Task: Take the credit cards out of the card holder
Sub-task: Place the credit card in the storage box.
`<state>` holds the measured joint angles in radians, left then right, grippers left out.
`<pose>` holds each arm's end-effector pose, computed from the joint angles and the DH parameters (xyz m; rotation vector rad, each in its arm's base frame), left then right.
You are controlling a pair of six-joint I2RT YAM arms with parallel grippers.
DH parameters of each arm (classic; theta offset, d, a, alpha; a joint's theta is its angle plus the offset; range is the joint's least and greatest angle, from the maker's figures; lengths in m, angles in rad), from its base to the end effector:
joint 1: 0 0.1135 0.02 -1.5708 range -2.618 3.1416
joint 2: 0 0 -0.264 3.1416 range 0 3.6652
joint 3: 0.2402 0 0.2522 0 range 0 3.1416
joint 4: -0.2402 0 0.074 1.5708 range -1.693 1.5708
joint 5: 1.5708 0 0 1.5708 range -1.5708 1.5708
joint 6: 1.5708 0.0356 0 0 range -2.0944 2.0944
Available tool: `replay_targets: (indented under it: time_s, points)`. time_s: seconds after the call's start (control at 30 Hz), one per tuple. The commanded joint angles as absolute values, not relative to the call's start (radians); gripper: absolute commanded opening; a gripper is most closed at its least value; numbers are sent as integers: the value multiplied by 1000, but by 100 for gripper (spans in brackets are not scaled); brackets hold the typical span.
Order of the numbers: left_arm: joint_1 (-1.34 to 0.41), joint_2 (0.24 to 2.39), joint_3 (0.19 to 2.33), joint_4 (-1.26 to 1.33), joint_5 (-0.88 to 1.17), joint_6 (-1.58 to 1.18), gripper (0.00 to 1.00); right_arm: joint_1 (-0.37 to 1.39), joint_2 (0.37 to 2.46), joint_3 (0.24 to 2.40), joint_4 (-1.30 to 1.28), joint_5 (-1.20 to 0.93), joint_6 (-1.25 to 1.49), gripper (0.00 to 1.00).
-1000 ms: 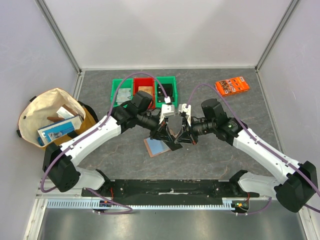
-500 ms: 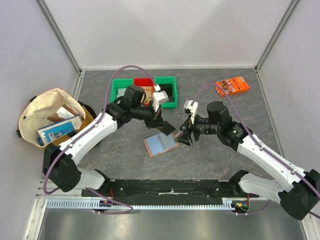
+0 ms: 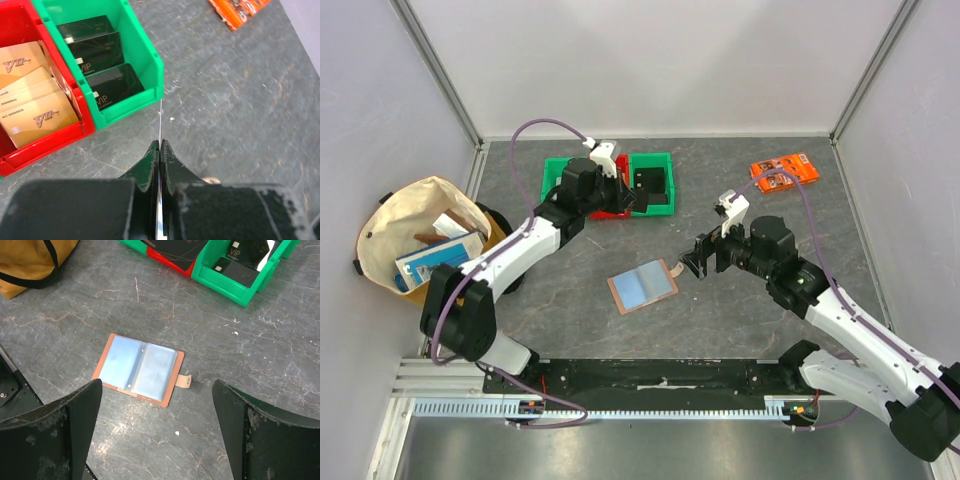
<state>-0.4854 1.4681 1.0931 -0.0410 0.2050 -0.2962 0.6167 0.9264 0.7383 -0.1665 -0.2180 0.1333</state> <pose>0.2995 -0.1662 0.2982 0.3293 2.0210 -0.7013 0.1712 0.1308 0.2999 -0.6193 1.8833 0.7053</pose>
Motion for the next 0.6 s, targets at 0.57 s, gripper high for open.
replay_targets:
  time_s: [0.57]
  points:
    - [-465, 2006, 1497, 100, 41, -466, 6, 615, 813, 657, -75, -173, 161, 98]
